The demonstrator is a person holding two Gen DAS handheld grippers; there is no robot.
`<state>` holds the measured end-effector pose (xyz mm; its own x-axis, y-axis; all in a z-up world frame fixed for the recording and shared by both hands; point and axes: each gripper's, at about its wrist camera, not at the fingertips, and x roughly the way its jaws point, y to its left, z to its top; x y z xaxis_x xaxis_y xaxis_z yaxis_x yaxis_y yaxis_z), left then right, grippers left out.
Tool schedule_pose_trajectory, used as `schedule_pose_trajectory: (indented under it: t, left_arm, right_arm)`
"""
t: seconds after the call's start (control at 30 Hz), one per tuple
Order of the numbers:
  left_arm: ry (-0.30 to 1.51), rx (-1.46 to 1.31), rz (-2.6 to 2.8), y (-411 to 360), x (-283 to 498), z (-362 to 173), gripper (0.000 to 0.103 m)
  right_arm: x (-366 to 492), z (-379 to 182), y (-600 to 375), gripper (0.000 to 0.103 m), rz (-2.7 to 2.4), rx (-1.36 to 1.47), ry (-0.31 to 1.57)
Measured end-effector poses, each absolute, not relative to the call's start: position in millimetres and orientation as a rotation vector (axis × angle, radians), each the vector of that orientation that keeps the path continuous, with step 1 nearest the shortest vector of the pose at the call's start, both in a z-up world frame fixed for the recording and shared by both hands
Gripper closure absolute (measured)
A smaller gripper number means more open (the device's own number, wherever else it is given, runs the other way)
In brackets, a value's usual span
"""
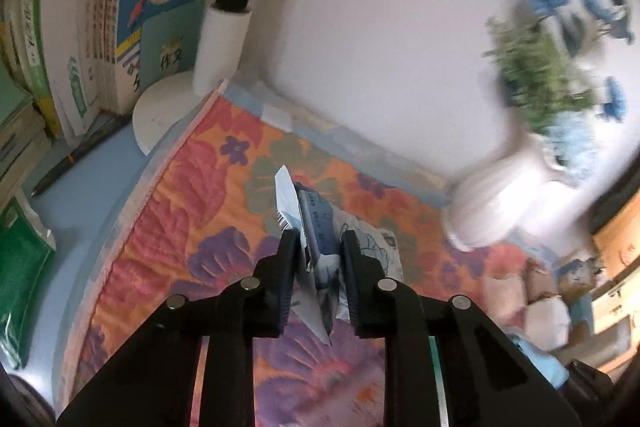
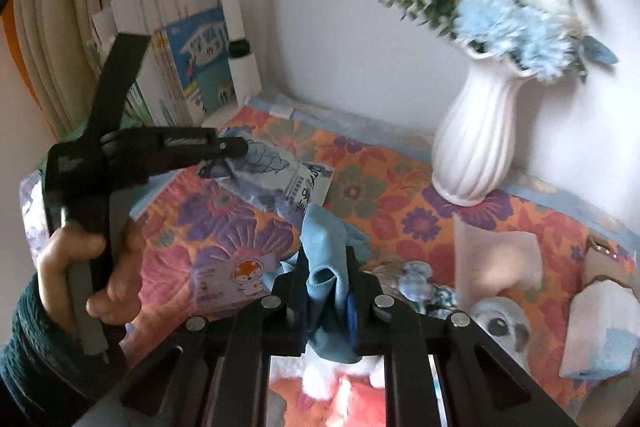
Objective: Organize soft objects
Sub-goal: 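Carry wipes pack and teal cloth to the round glass table and release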
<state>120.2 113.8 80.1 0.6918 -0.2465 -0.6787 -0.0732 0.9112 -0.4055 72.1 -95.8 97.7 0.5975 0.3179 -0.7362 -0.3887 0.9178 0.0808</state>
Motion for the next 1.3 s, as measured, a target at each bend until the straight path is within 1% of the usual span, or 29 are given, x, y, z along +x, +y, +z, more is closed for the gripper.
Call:
schedule_pose_trajectory:
  t: [0.27, 0.4, 0.5, 0.63, 0.8, 1.07, 1.3]
  left_arm:
    - [0.737, -0.430, -0.242, 97.5, 46.8, 127.0, 0.084]
    - [0.732, -0.403, -0.277, 80.5, 8.2, 134.4, 0.084]
    - [0.738, -0.376, -0.310, 63.0, -19.6, 136.2, 0.084]
    - [0.753, -0.302, -0.383, 26.9, -46.9, 135.1, 0.084]
    - [0.773, -0.263, -0.477, -14.6, -61.4, 135.1, 0.084]
    - [0.751, -0.169, -0.641, -92.7, -81.1, 156.3, 0.084]
    - [0.714, -0.065, -0.801, -178.7, -102.1, 176.0, 0.084]
  right_arm:
    - [20.4, 132.7, -123.8, 0.090, 0.414, -0.021, 0.798]
    - [-15.1, 136.8, -142.4, 0.090, 0.393, -0.007, 0.800]
    - [-33.6, 129.1, -160.4, 0.090, 0.357, 0.029, 0.845]
    - [-54.5, 118.2, -192.6, 0.090, 0.312, 0.102, 0.876]
    - [-74.6, 113.6, -241.0, 0.090, 0.206, 0.188, 0.911]
    - [-119.4, 138.9, -335.9, 0.090, 0.012, 0.279, 0.842]
    - [-160.8, 160.7, -415.9, 0.090, -0.149, 0.350, 0.761]
